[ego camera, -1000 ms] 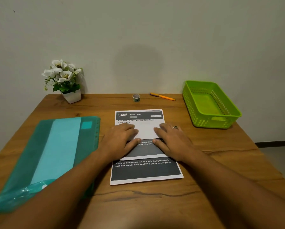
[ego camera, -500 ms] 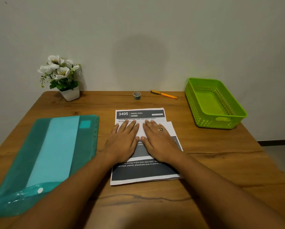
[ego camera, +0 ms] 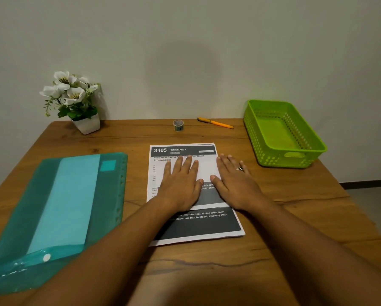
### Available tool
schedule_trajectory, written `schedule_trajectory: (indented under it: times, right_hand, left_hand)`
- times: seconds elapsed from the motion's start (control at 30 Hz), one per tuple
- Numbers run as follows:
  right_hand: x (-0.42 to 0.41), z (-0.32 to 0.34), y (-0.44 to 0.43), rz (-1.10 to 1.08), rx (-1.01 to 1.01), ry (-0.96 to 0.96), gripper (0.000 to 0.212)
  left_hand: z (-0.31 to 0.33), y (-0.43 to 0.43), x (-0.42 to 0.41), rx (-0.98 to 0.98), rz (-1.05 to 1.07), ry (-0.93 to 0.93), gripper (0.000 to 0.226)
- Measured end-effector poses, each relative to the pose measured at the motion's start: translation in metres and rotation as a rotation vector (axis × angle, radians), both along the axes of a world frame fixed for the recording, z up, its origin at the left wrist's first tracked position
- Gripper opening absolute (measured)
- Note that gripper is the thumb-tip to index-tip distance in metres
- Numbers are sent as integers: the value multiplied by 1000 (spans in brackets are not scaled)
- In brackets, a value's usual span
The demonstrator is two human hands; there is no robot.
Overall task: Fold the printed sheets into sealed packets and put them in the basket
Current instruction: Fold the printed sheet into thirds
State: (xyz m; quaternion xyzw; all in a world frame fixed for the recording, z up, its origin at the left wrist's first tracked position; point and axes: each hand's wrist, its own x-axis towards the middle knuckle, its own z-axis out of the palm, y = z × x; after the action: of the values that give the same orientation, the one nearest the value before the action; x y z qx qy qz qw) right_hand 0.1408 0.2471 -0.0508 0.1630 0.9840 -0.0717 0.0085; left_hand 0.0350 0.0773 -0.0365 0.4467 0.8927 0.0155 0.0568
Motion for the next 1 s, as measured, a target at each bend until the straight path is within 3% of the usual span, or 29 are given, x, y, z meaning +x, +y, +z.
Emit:
schedule_trajectory:
  times: [0.43,0.7,1.0]
  right_hand:
    - [-8,9,-9,-27,-31,-50,76]
    - [-42,10,-75,236,-44,29,65]
    - [-2,11,4,98,-18,-60,72]
  left_hand:
    - [-1,-54,-41,3,58,39,75]
    - [-4,-53,-40,4,64,63,69]
    - [-3,-55,-42,-1,51,50,67]
